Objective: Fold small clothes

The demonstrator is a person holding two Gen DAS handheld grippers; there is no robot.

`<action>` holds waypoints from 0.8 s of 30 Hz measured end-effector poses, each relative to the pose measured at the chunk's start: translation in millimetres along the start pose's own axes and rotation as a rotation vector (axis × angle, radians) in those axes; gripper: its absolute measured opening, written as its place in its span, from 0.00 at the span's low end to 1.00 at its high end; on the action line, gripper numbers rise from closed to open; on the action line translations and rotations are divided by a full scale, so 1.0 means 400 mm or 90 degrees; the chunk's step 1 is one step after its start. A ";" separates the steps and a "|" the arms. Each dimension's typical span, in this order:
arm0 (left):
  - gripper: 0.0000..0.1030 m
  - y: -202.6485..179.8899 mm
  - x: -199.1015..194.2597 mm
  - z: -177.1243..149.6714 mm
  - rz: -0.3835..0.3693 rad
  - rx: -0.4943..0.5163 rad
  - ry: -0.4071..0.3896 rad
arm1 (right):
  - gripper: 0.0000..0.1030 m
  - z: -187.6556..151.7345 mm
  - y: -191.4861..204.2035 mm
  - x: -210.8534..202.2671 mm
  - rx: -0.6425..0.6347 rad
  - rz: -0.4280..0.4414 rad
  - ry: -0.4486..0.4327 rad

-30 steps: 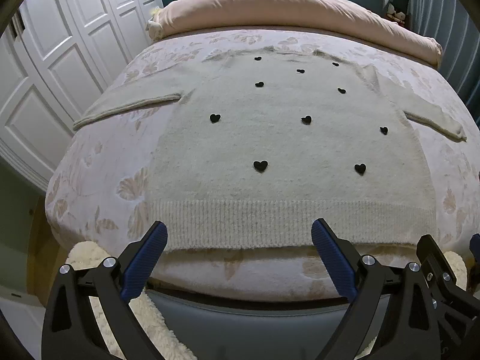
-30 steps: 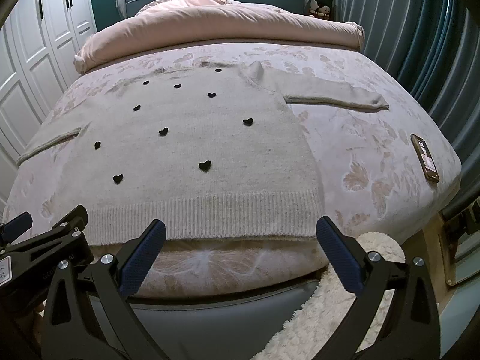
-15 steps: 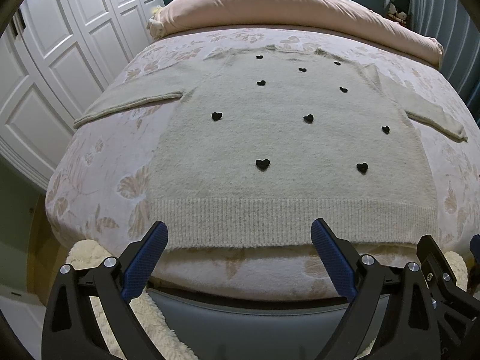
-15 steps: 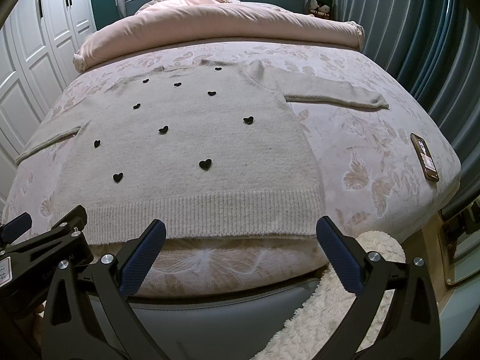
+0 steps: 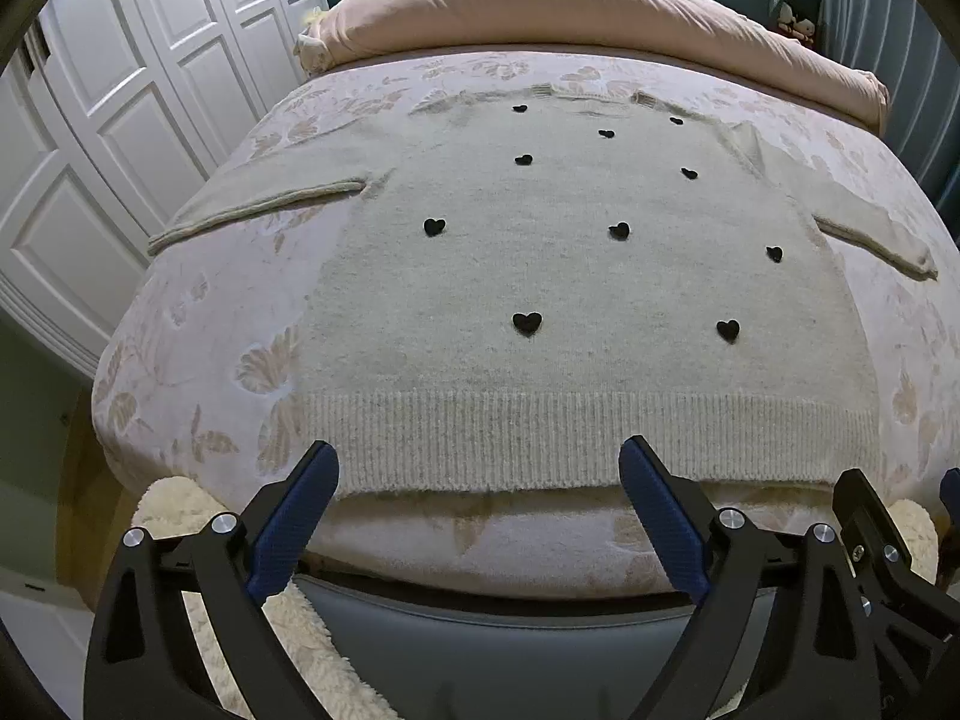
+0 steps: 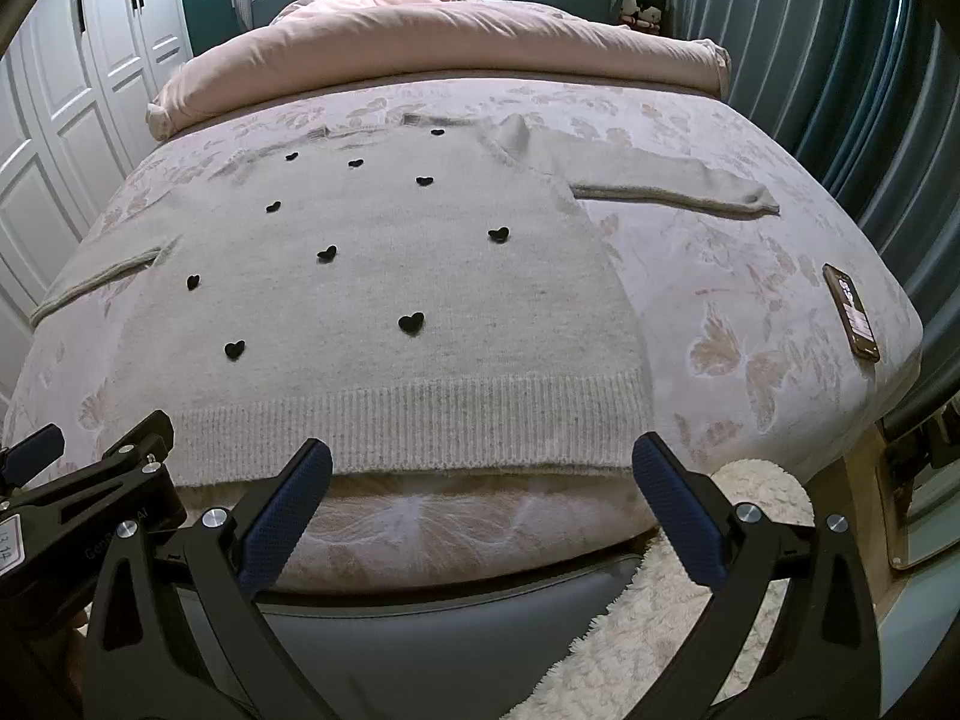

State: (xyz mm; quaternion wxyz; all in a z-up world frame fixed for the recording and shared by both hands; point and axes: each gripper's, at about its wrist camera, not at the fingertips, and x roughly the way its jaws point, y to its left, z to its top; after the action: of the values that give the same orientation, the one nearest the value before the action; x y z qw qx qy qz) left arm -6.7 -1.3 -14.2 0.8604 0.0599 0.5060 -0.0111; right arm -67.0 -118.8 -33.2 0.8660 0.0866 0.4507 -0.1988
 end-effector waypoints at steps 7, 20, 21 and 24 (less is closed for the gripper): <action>0.89 0.000 0.001 0.000 0.000 0.000 0.002 | 0.95 0.003 0.002 0.000 -0.001 -0.001 0.002; 0.91 0.035 0.067 0.009 -0.014 -0.025 0.015 | 0.95 0.015 -0.078 0.127 0.045 0.030 0.058; 0.92 0.042 0.073 0.018 -0.013 -0.034 0.015 | 0.95 0.026 -0.098 0.140 0.052 0.023 0.056; 0.93 0.085 0.103 0.050 -0.009 -0.070 0.018 | 0.95 0.090 -0.207 0.197 0.087 -0.003 0.044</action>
State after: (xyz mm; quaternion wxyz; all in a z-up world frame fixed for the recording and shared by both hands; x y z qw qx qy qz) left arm 33.6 31.7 -37.3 0.8550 0.0087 0.5184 0.0115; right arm -34.7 -226.6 -74.2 0.8413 0.1509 0.4663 -0.2282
